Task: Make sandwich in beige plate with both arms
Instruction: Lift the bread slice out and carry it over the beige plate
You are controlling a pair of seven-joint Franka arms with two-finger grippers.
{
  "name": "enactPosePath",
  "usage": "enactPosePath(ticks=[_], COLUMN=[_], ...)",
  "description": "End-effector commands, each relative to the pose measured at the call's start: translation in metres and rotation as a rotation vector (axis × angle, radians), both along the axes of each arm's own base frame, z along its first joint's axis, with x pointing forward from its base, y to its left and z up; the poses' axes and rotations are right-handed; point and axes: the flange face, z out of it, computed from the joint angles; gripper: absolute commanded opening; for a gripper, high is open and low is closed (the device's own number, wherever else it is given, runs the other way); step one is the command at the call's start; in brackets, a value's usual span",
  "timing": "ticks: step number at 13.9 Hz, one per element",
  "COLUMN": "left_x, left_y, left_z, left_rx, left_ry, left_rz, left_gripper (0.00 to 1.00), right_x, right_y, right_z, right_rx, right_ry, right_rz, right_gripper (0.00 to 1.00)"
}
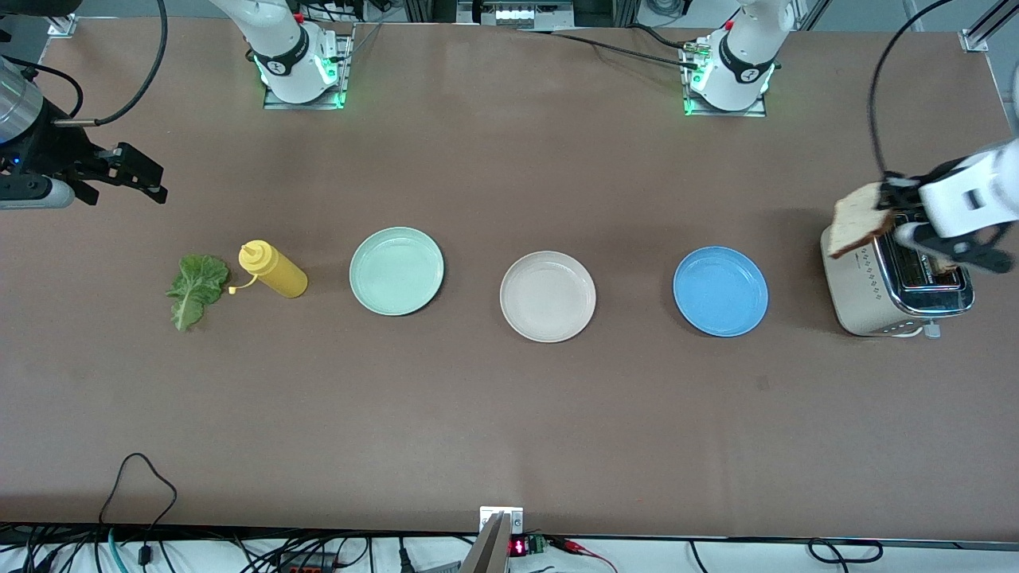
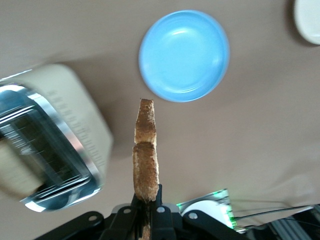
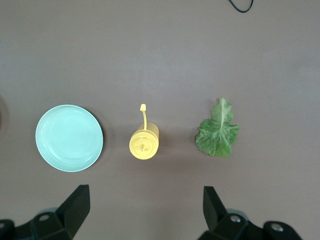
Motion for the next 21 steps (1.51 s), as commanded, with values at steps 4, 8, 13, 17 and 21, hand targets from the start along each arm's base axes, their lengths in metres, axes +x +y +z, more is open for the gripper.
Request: enactPosePath(ticks=[4,8,13,17,21], left_x=[0.013,0.027,0.049,0.047,0.029], left_y=[-0.119,-0.185,-0.231,-0.246,-0.239], left_z=[-0.021,-0.055,-0.120,-0.192,-0.262], left_rx=[-0.218,-0.470,-0.732,-0.919,-1.077], left_ry=[0.031,0.111,0.218,0.197,0.143], left_rz=[0.138,0.242,0.389,0.394,0.387], left_gripper=[0.01,0.00,0.00,0.00,0.00], right_x=[-0.002,-0.002,-0.003,-0.003,-0.002], right_y=[0.001,0.002,0.001,-0.015,-0.055], right_z=[-0.001,-0.001,-0.010,-0.019,-0.050], right_rx=[0.001,0.001,0.003,0.038,0.168], right_ry=[0.011,0.011,0.028,0.031,-0.027], right_rz=[0.017,0.019,0.040,0.250,0.443], right_gripper=[1.00,1.00,1.00,1.00,1.00])
